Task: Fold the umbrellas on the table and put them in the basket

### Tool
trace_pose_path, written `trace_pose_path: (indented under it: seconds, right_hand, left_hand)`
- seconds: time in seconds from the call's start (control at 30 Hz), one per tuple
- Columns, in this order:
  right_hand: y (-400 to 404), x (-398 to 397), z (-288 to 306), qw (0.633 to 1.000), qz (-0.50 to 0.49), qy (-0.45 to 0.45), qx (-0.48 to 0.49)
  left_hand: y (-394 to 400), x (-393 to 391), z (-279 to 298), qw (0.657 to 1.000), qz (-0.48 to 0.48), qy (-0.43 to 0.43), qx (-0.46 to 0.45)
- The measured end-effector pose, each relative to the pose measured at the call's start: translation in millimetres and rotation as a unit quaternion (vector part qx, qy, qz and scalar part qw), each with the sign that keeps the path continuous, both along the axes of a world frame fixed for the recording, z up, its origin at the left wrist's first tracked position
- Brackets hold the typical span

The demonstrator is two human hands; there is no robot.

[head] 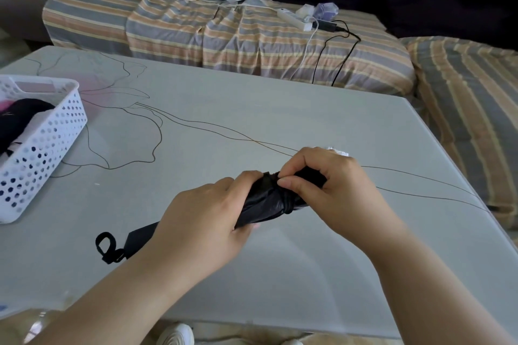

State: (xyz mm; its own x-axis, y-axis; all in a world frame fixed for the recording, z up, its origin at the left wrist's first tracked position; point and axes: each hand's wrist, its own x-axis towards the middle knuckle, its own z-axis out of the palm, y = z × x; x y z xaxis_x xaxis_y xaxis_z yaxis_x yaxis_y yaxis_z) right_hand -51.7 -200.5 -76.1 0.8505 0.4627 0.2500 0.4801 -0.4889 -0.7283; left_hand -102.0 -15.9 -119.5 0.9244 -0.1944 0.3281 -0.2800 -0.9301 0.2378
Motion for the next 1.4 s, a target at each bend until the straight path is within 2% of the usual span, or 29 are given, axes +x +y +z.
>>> trace_pose_path:
  seconds: [0.2, 0.3, 0.43, 0.57, 0.7, 0.8, 0.9, 0.93, 1.0, 1.07, 1.17, 1.27, 1.4]
  right_hand:
    - [20, -6, 27, 0.999, 0.036, -0.004, -0.035]
    - [35, 2, 40, 0.993, 0.085, -0.045, -0.071]
    - [82, 8, 49, 0.983, 0.143, -0.106, -0.033]
    - [157, 7, 48, 0.965, 0.191, -0.181, -0.005]
    - [238, 6, 42, 0.964, 0.170, -0.206, 0.016]
    - [295, 8, 38, 0.978, 0.138, -0.154, 0.031]
    - [332, 6, 32, 0.997, 0.033, 0.049, 0.044]
    - [340, 5, 24, 0.992, -0.005, 0.127, 0.005]
    - [354, 0, -1, 0.968, -0.009, 0.238, -0.084]
    - [367, -10, -23, 0.945, 0.007, 0.311, -0.101]
    - [383, -13, -39, 0.937, 0.019, 0.323, -0.130]
    - [379, -11, -42, 0.942, 0.016, 0.305, -0.137]
    - [351, -20, -50, 0.955, -0.016, 0.285, -0.075]
  left_hand:
    - [12, -17, 38, 0.997, 0.049, 0.050, -0.023]
    - [35, -25, 57, 0.995, 0.068, 0.069, -0.010]
    - [78, -44, 75, 0.991, 0.108, 0.079, -0.025]
    - [128, -68, 83, 0.976, 0.163, 0.106, -0.097]
    - [179, -91, 89, 0.953, 0.207, 0.145, -0.168]
    - [216, -94, 98, 0.937, 0.250, 0.131, -0.207]
    - [251, -77, 100, 0.926, 0.303, 0.113, -0.196]
    - [262, -69, 98, 0.923, 0.319, 0.117, -0.182]
    - [280, -53, 87, 0.915, 0.340, 0.136, -0.169]
    - [290, -39, 72, 0.909, 0.347, 0.158, -0.171]
    - [292, -23, 49, 0.907, 0.342, 0.183, -0.163]
    - [288, -12, 35, 0.915, 0.344, 0.169, -0.126]
    - [260, -3, 23, 0.934, 0.320, 0.155, -0.027]
